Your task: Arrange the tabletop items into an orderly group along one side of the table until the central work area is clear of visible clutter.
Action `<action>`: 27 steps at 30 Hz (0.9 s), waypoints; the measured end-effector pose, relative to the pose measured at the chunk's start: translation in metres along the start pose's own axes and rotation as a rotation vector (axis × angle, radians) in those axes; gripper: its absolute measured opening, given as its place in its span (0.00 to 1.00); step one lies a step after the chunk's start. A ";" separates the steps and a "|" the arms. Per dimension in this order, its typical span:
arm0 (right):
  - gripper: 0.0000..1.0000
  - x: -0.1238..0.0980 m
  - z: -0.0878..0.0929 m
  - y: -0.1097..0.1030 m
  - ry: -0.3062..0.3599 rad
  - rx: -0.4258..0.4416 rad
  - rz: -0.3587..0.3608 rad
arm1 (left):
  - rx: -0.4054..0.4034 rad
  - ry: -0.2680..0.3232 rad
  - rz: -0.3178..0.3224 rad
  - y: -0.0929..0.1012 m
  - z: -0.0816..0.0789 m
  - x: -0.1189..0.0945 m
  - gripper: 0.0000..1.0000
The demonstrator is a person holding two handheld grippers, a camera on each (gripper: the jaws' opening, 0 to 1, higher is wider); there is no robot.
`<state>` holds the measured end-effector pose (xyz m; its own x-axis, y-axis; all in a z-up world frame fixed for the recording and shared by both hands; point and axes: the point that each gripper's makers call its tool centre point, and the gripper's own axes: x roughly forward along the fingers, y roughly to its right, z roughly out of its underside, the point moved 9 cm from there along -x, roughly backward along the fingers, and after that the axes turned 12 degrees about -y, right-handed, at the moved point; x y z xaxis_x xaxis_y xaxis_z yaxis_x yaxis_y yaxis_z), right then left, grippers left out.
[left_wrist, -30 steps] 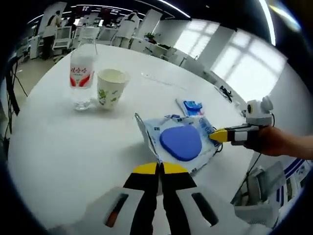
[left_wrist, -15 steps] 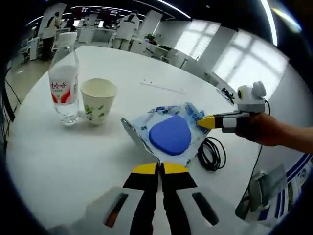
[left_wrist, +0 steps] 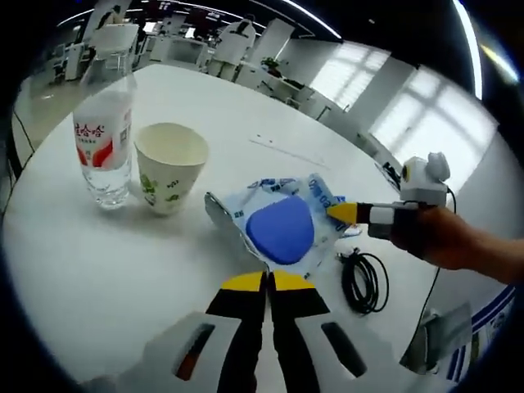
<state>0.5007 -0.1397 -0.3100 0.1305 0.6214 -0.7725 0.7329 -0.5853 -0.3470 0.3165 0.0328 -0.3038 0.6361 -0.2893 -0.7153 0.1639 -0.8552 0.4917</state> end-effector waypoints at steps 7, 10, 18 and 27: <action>0.00 -0.003 0.003 0.021 0.026 0.070 0.027 | -0.044 0.035 0.020 -0.010 -0.028 0.017 0.00; 0.00 -0.005 0.005 0.029 0.025 0.069 0.038 | -0.059 0.046 0.031 -0.012 -0.035 0.022 0.00; 0.00 -0.010 0.007 0.030 0.047 0.102 0.051 | -0.123 0.078 0.037 -0.027 -0.049 0.043 0.00; 0.00 0.005 0.006 0.020 0.036 0.109 0.026 | -0.211 0.105 -0.010 -0.042 -0.042 0.045 0.00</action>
<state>0.5118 -0.1511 -0.3240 0.1736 0.6222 -0.7634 0.6520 -0.6535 -0.3844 0.3704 0.0737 -0.3358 0.7068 -0.2252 -0.6706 0.3181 -0.7456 0.5856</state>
